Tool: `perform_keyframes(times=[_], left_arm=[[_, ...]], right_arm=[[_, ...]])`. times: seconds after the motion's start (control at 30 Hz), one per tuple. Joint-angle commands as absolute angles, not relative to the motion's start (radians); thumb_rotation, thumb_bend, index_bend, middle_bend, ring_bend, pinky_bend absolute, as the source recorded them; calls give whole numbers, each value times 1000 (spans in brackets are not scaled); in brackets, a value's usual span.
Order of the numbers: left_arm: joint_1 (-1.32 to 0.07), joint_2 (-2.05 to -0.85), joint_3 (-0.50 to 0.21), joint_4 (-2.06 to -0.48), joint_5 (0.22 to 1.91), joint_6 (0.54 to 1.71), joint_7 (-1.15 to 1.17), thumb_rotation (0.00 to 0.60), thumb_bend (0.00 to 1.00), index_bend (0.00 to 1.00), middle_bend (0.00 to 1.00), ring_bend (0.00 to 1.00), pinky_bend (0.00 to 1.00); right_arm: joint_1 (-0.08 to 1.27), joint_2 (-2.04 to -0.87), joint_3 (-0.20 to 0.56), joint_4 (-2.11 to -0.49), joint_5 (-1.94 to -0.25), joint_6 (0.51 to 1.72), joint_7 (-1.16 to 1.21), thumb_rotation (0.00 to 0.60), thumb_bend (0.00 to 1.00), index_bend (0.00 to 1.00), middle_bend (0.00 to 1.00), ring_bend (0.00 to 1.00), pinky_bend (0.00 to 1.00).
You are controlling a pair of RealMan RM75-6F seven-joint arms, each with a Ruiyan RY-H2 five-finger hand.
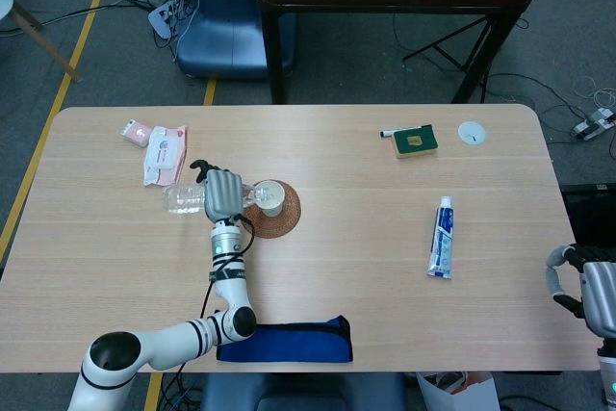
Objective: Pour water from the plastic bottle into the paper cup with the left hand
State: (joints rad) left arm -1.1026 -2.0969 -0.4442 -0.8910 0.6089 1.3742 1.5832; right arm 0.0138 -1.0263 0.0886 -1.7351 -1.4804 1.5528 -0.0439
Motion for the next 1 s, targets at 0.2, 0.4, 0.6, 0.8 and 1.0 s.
perform_keyframes(times=[0.2,0.4,0.6,0.8,1.0], left_arm=[[-1102,-2096,-446,-888,613,1375,1592,600,170,718,841,462,284],[-1099,-2094,-447,-888,615,1372,1594,600,170,718,842,462,284],[-1096,-2093,-445,-889,620,1372,1597,600,170,718,841,462,284],[-1094,-2095,-446,-888,621,1369,1598,600,170,718,842,462,284],[-1090,-2098,-452,-880,619,1359,1581,600,170,718,841,462,284]], right_arm=[[12,-1025,87,-1736,-1484,1555,-42,600,462,562,515,474,465],[13,-1028,86,-1733,-1483,1552,-43,600,462,562,515,474,465],[12,-1027,86,-1734,-1482,1553,-44,600,462,562,515,474,465],[13,-1027,87,-1736,-1483,1553,-44,600,462,562,515,473,465],[12,-1025,87,-1737,-1483,1554,-44,600,461,562,515,474,465]])
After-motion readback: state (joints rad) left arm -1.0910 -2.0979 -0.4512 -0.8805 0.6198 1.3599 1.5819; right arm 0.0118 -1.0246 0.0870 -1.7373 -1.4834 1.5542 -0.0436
